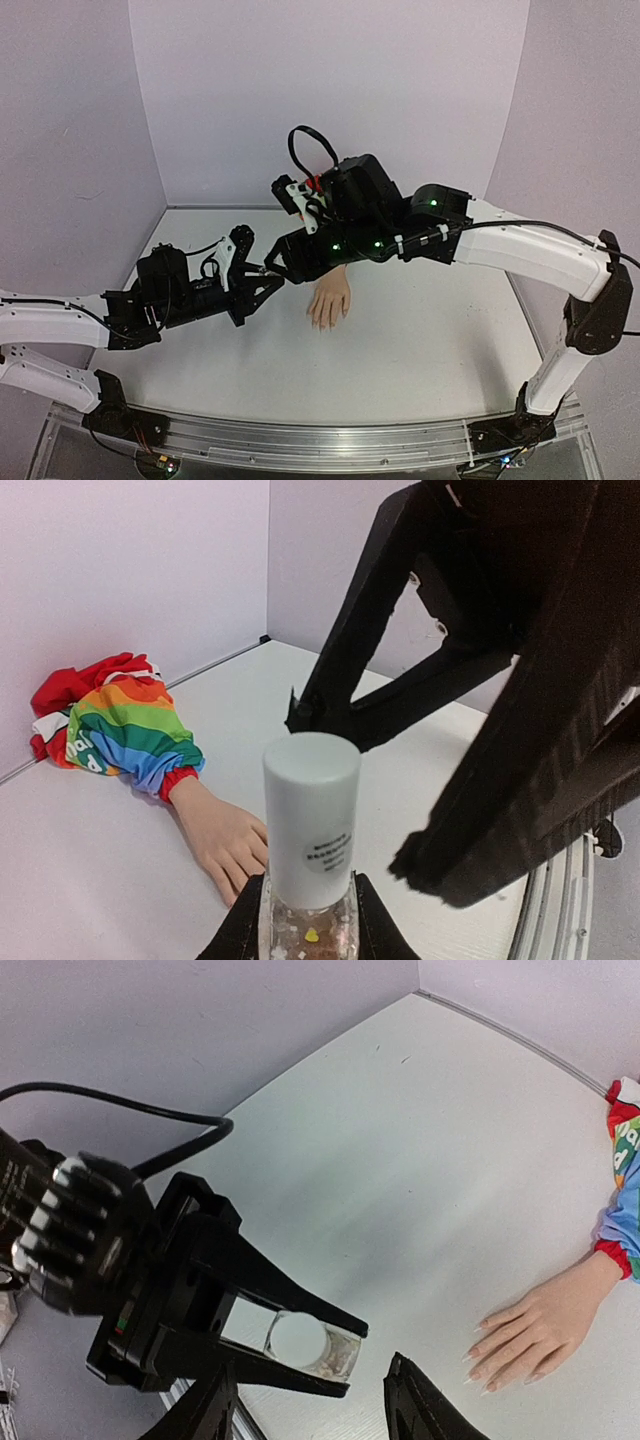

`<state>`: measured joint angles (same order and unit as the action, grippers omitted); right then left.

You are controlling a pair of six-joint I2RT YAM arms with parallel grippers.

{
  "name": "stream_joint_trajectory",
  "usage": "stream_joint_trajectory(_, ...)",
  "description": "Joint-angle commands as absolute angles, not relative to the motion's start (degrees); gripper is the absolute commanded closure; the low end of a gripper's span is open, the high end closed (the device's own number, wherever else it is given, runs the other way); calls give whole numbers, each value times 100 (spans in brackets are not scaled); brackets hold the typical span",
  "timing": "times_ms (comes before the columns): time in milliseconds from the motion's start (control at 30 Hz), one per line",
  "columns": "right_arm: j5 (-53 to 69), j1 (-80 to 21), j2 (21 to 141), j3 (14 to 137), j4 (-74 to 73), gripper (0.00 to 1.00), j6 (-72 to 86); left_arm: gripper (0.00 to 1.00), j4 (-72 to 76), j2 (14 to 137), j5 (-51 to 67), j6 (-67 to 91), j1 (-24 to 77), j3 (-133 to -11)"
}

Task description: Paint the nails

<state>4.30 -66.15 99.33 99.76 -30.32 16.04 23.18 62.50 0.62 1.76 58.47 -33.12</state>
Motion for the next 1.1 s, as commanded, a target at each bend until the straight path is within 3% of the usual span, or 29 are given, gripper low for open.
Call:
stream_joint_trajectory(0,159,-6613,10293,10557,-3333,48,1823,100,2655,6228,-235,62,5879,-3388)
stream_joint_trajectory(433,175,-6594,10683,11071,-3585,69,1881,100,2610,6238,-211,35,5926,-3393)
stream_joint_trajectory(733,253,-6592,10513,10972,-3571,99,1604,100,2548,6181,44,142,5924,-3359)
stream_joint_trajectory(867,579,-6584,10278,10738,-3455,100,1011,100,2492,6138,683,153,5926,-3349)
stream_joint_trajectory(1067,2206,-6559,9790,10009,-3128,100,-545,100,2181,6151,1815,39,5924,-3416)
